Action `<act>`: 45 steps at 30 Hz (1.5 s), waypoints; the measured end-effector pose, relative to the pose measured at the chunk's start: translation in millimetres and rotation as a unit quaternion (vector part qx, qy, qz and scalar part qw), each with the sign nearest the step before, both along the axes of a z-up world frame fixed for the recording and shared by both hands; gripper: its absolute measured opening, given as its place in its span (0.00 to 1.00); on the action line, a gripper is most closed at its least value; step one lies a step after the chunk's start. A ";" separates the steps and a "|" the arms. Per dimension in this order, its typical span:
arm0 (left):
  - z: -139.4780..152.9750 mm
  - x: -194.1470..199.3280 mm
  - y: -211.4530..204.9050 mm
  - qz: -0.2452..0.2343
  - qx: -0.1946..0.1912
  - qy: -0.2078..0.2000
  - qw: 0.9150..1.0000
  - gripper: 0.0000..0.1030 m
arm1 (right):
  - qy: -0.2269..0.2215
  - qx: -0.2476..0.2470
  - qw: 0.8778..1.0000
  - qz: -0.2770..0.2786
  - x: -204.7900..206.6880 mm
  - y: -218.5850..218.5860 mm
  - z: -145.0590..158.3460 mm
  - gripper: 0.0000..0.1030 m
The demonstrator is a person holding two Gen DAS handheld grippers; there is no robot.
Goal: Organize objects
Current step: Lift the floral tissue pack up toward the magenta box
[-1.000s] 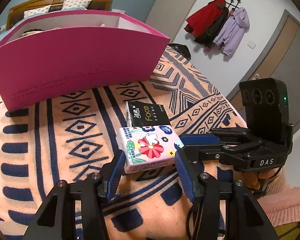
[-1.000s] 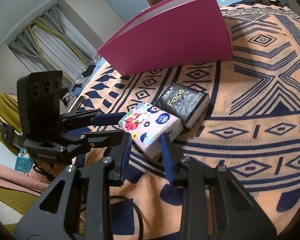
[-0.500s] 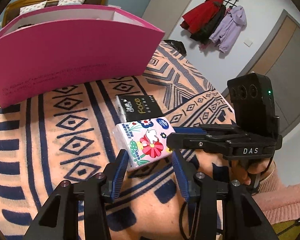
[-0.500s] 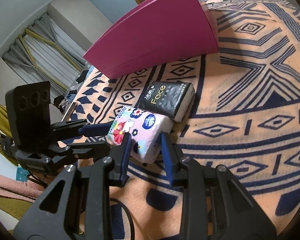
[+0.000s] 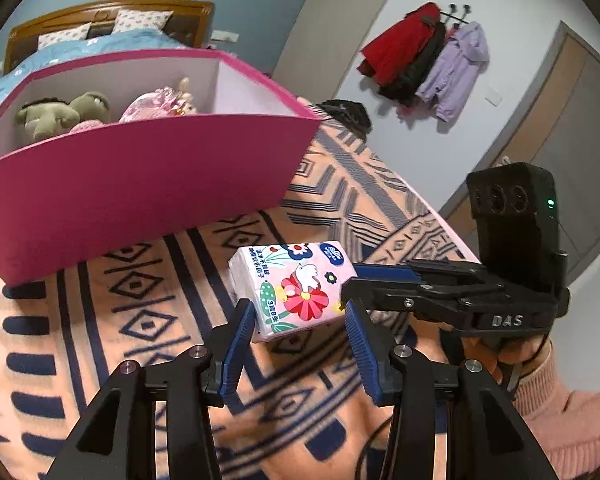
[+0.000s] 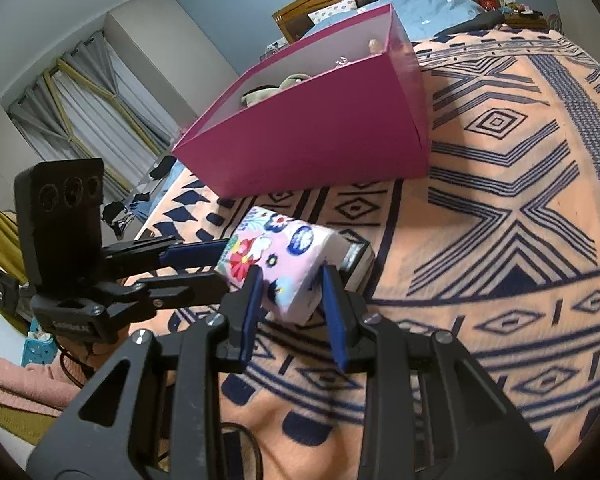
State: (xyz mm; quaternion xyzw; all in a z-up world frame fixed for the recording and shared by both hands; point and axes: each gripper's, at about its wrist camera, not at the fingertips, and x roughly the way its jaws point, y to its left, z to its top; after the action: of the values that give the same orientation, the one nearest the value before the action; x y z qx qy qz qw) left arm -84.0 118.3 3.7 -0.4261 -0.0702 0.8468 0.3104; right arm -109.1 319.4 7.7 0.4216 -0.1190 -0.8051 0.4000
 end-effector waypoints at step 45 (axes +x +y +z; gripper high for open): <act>14.9 1.0 0.0 0.004 0.012 0.026 1.000 0.46 | 0.044 0.009 0.999 -0.016 -3.8 1.1 20.5 0.33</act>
State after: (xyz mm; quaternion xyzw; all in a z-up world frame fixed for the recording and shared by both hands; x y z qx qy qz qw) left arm -83.0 118.3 18.5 -0.3994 -0.0743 0.8582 0.3137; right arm -112.9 320.5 28.2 0.3871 -0.1010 -0.8301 0.3884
